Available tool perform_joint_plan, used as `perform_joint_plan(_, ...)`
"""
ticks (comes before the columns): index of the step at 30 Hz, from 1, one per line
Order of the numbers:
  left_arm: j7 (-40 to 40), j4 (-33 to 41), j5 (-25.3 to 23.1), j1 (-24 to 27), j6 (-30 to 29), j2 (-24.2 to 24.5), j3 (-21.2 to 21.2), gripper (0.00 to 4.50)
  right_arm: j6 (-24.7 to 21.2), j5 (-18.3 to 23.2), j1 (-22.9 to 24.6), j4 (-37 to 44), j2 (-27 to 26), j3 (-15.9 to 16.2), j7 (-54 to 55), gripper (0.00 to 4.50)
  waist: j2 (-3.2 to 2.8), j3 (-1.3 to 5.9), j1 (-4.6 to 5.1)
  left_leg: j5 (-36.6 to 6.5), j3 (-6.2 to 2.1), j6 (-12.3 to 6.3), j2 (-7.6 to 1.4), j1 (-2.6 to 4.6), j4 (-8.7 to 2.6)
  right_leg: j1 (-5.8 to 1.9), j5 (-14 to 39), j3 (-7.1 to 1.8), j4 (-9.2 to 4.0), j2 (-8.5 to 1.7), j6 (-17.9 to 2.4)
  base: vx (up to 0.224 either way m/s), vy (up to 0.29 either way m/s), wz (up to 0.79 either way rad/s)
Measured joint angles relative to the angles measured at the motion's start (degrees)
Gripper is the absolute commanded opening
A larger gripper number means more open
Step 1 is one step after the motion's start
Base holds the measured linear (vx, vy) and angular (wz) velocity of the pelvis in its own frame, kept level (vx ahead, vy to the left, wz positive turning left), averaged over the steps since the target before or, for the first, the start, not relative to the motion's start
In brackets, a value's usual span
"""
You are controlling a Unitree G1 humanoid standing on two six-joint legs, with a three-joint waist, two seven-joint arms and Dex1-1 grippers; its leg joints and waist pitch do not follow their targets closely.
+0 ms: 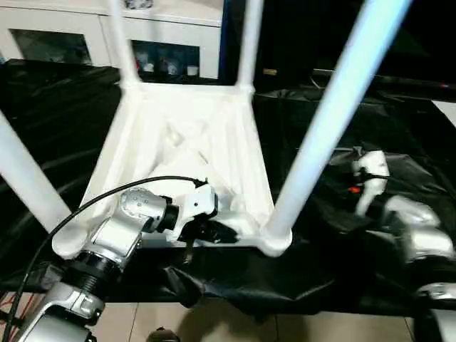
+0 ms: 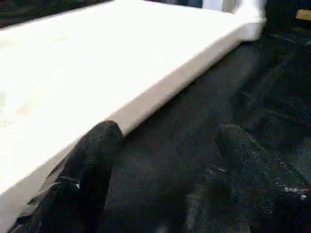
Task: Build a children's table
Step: Rotate leg to tighten
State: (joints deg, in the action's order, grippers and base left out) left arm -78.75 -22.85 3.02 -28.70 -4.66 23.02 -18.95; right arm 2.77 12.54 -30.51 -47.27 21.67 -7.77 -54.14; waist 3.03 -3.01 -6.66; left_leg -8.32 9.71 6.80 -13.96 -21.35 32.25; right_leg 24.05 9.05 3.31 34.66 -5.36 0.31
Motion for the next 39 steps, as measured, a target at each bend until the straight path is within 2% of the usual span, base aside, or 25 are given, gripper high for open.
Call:
perform_joint_plan(5, -3.62, -1.16, 0.00, -0.01, 4.47, 0.85, -0.68, 0.00, 0.98, -0.46, 0.00, 0.02, -2.15, 1.04, 1.91, 3.50, 0.06, -0.03, 0.14, 0.00, 0.00, 0.00, 0.00, -0.01, 0.10, 0.03, 0.08, -0.05, 0.14, -0.02, 0.12, 0.000, 0.000, 0.00)
perform_joint_plan(9, 0.22, -4.03, -1.10, -0.54, 9.96, 1.02, -0.10, 0.00, 1.58, -0.23, -0.12, 0.04, -5.00, 0.62, 6.42, 3.50, 0.28, -0.10, 0.54, 0.00, 0.02, 0.01, 0.01, 0.09, 0.09, 0.08, 0.28, -0.13, 0.31, -0.01, 0.45, 0.000, 0.000, 0.00)
perform_joint_plan(10, 1.13, -4.05, -1.25, -0.54, 10.11, 1.09, 0.13, 0.27, 1.44, 0.03, -0.12, 0.05, -5.92, 0.25, 8.00, 3.57, 0.36, -0.14, 0.82, 0.00, 0.01, 0.01, 0.01, 0.10, 0.08, 0.10, 0.28, -0.13, 0.32, -0.01, 0.45, 0.000, 0.000, 0.00)
perform_joint_plan(12, 2.91, -3.56, -1.32, -0.01, 9.97, 1.03, 1.28, 0.55, 1.06, 0.27, -0.12, 0.06, -7.06, -0.58, 11.50, 3.59, 0.39, -0.16, 1.45, 0.00, 0.02, 0.01, 0.01, 0.08, 0.10, 0.17, 0.28, -0.15, 0.34, -0.01, 0.46, 0.000, 0.000, 0.00)
perform_joint_plan(13, 4.87, -1.30, 0.27, 1.96, 8.82, 0.48, 3.87, 0.61, 0.87, 0.34, -0.09, 0.41, -7.78, -1.37, 14.53, 3.59, 0.43, -0.17, 1.76, 0.00, 0.04, 0.01, 0.02, 0.08, 0.06, 0.20, 0.27, -0.19, 0.34, 0.00, 0.45, 0.000, 0.000, 0.00)
perform_joint_plan(16, 11.88, 4.94, 4.13, 5.81, 6.12, -1.26, 11.16, 0.76, -0.39, 0.66, 0.73, 2.82, -8.93, -3.97, 21.35, 3.76, 0.94, -0.20, 1.80, 0.00, 0.02, 0.03, 0.00, 0.09, 0.06, 0.29, 0.27, -0.20, 0.41, 0.06, 0.44, 0.000, 0.000, 0.00)
perform_joint_plan(18, 18.56, 8.69, 6.42, 8.80, 5.44, -2.75, 16.03, 0.97, -0.99, 0.68, 3.58, 7.95, -10.05, -3.58, 22.85, 3.93, 1.23, -0.14, 1.70, 0.00, 0.02, 0.03, 0.00, 0.10, 0.02, 0.30, 0.37, -0.20, 0.38, 0.07, 0.58, 0.000, 0.000, 0.00)
perform_joint_plan(21, 25.58, 12.79, 8.94, 12.54, 4.72, -4.83, 20.84, 1.13, -1.44, 0.02, 7.22, 13.15, -11.79, -2.79, 24.79, 4.16, 1.64, -0.18, 1.59, 0.00, 0.03, 0.03, 0.00, 0.02, 0.10, 0.30, 0.40, -0.25, 0.31, 0.07, 0.62, 0.000, 0.000, 0.00)
perform_joint_plan(23, 33.69, 16.67, 9.24, 15.38, 3.33, -8.31, 25.18, 1.40, -1.47, -1.78, 9.95, 18.18, -12.70, -2.65, 29.23, 4.38, 1.70, -0.18, 1.51, 0.00, 0.06, 0.03, 0.06, -0.04, 0.15, 0.29, 0.39, -0.43, 0.24, 0.07, 0.60, 0.000, 0.000, 0.00)
perform_joint_plan(25, 39.39, 19.25, 8.82, 16.99, 2.44, -9.76, 28.19, 1.44, -2.49, -2.17, 10.77, 21.28, -13.40, -3.10, 32.88, 4.45, 1.70, -0.18, 1.56, -0.01, 0.09, 0.02, 0.10, -0.02, 0.15, 0.29, 0.50, -0.59, 0.25, 0.12, 0.79, 0.000, 0.000, 0.00)
perform_joint_plan(26, 44.43, 22.61, 5.88, 18.30, -0.27, -11.04, 30.01, 1.64, -4.74, -3.31, 11.57, 24.23, -13.61, -3.08, 35.89, 4.50, 1.68, -0.17, 1.61, -0.01, 0.08, 0.03, 0.10, 0.02, 0.13, 0.27, 0.51, -0.65, 0.25, 0.16, 0.82, 0.000, 0.000, 0.00)
perform_joint_plan(27, 47.98, 24.92, 3.36, 19.32, -2.39, -11.92, 30.96, 1.64, -6.02, -4.32, 12.23, 25.93, -13.63, -2.99, 37.65, 4.50, 1.69, -0.15, 1.66, -0.01, 0.08, 0.03, 0.10, 0.09, 0.12, 0.18, 0.54, -0.70, 0.25, 0.20, 0.87, 0.000, 0.000, 0.00)
perform_joint_plan(29, 52.02, 27.97, 0.12, 22.06, -5.98, -12.46, 31.68, 1.77, -6.35, -5.87, 14.26, 28.80, -13.82, -2.54, 38.86, 4.50, 1.62, -0.14, 1.69, -0.02, 0.06, 0.03, 0.10, 0.17, 0.09, 0.14, 0.63, -0.71, 0.26, 0.24, 1.02, 0.000, 0.000, 0.00)
perform_joint_plan(31, 53.18, 30.56, 0.09, 26.52, -6.12, -13.32, 31.80, 1.77, -6.58, -5.71, 17.69, 33.33, -14.65, -1.44, 38.04, 4.50, 1.59, -0.13, 1.75, -0.02, 0.06, 0.03, 0.10, 0.19, 0.03, 0.12, 0.66, -0.73, 0.21, 0.24, 1.07, 0.000, 0.000, 0.00)
perform_joint_plan(33, 55.46, 31.83, 0.09, 30.45, -4.91, -15.04, 31.34, 1.77, -9.78, -4.08, 21.17, 37.17, -15.55, -0.40, 36.96, 4.50, 1.61, -0.13, 1.77, -0.03, -0.04, 0.03, 0.09, 0.06, 0.03, 0.17, 0.67, -0.74, 0.08, 0.32, 1.08, 0.000, 0.000, 0.00)
perform_joint_plan(39, 59.58, 35.31, -0.57, 34.15, -1.03, -17.80, 30.96, 1.77, -9.25, -5.37, 27.40, 42.87, -14.62, 4.86, 34.01, 4.50, 1.60, -0.13, 1.81, -0.04, -0.19, 0.01, 0.09, 0.01, -0.04, -0.01, 0.65, -0.80, -0.39, 0.50, 1.10, 0.000, 0.000, 0.00)
